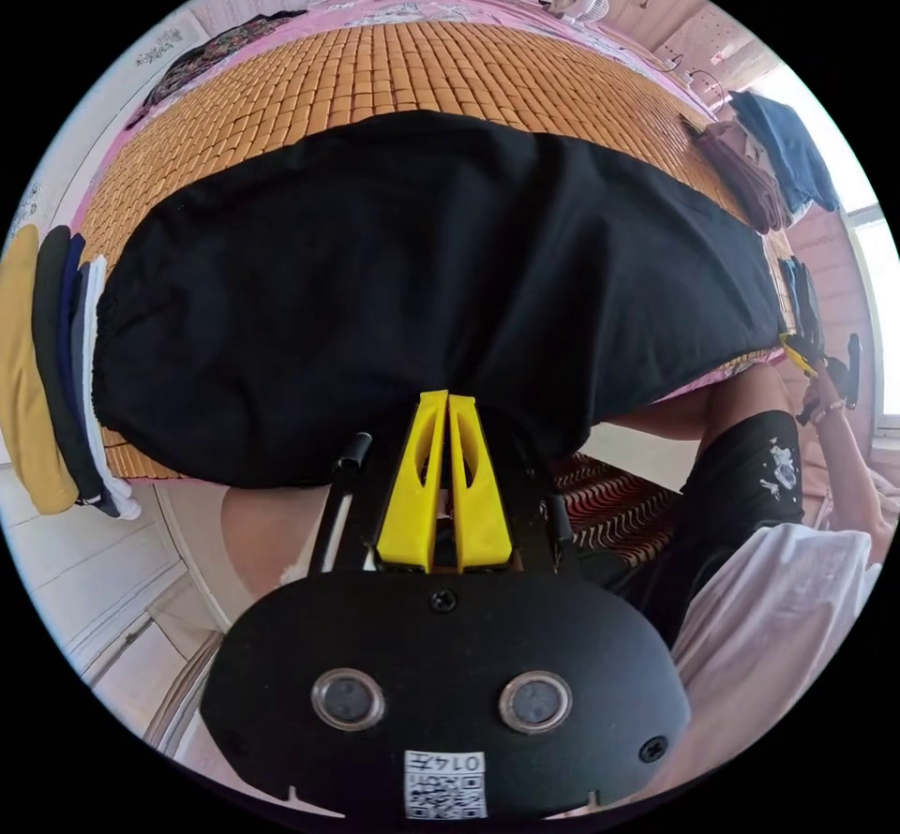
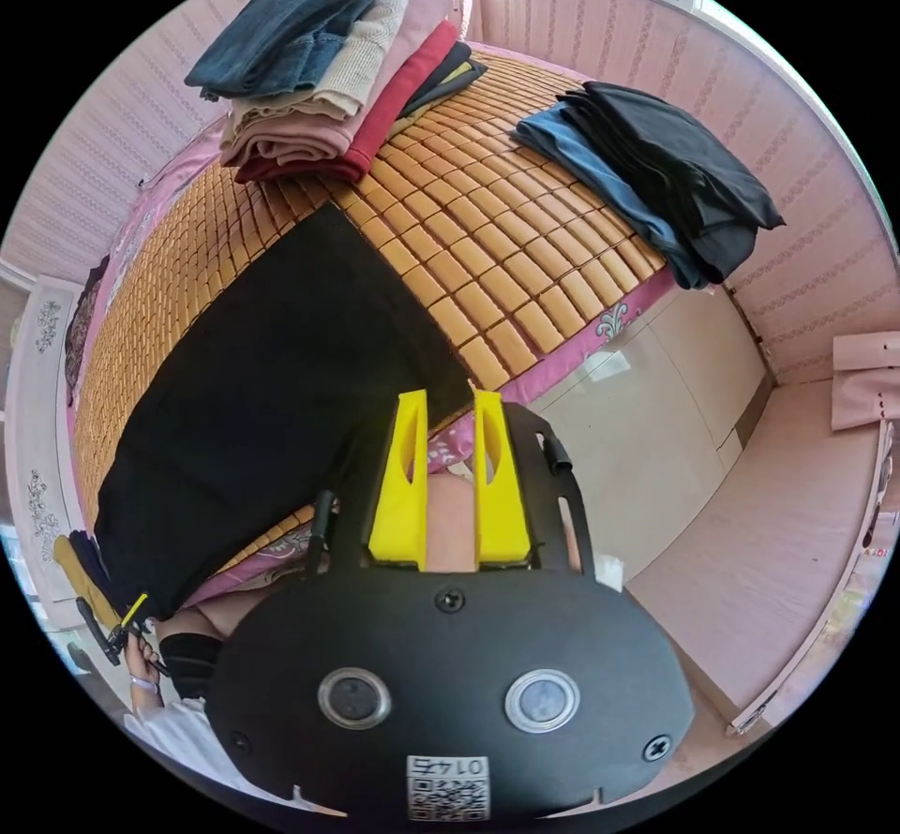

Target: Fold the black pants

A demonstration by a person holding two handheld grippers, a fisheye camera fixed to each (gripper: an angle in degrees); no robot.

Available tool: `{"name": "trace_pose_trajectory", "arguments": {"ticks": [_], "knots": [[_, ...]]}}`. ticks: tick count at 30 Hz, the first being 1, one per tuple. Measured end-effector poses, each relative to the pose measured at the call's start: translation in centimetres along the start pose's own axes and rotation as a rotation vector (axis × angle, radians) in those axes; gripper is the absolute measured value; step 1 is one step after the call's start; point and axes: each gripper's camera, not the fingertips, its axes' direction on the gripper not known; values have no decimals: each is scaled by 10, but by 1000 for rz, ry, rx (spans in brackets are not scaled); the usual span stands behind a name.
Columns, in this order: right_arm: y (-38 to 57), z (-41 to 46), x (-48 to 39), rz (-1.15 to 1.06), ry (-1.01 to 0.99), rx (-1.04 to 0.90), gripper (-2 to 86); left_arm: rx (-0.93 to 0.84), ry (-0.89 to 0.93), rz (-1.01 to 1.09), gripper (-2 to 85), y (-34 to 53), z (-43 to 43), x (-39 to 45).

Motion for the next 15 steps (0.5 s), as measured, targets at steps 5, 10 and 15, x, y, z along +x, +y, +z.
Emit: {"name": "trace_pose_trajectory", "arguments": {"ticks": [5,10,15], "knots": [[4,-11,27,-15,-64,5,18,-18,-46,46,-10,-5,0,3],[7,-56,57,-32,-192,153,9,-9,-24,85,-10,-9,-4,3],[1,-142,82,-49,-314,394,8,-5,90,163,-10,-22,0,28]]}}
